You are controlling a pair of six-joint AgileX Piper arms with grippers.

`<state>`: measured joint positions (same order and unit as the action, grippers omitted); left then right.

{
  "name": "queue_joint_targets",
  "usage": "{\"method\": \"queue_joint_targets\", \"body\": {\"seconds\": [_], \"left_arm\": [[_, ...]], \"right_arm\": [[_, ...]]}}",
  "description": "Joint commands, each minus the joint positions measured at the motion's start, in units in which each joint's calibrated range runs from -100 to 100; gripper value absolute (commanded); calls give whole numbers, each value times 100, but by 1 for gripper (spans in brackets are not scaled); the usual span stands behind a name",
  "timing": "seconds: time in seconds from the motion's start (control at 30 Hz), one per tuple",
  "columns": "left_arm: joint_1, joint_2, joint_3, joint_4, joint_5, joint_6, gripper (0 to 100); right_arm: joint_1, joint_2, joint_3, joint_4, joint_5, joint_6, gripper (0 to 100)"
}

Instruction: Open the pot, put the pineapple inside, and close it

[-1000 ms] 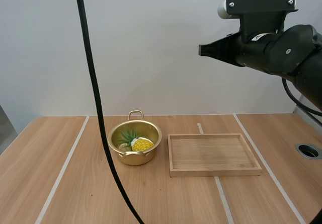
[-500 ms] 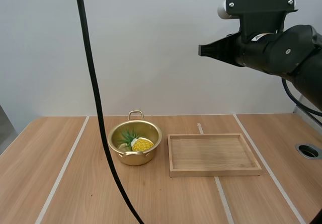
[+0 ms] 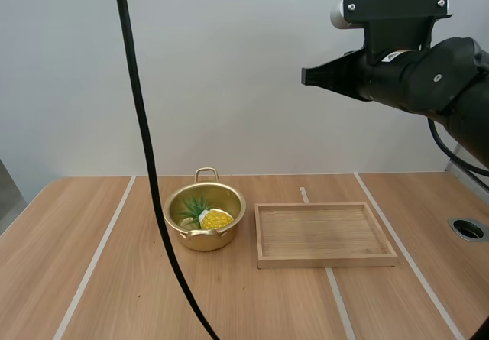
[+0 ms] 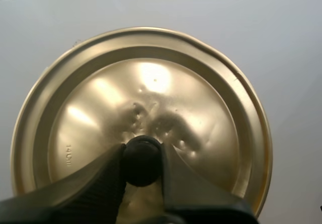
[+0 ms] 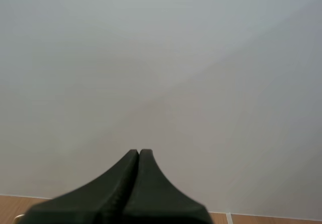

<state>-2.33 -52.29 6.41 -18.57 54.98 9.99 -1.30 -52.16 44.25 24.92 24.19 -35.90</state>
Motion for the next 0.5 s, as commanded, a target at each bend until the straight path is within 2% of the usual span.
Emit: {"method": "queue_joint_targets", "body": {"seconds": [0.0,0.13,0.47], "left_arm": [[-7,-24,-38,-63,-299,-54,0],[-7,90,-38,-1,-275,-54,0],[-7,974,-38,175,732,-54,0]], "right_arm": [[-23,-66,-26,-37,-41,-30,0],[-23,-66,-26,-37,-41,-30,0],[-23,-66,-26,-37,-41,-30,0]]}}
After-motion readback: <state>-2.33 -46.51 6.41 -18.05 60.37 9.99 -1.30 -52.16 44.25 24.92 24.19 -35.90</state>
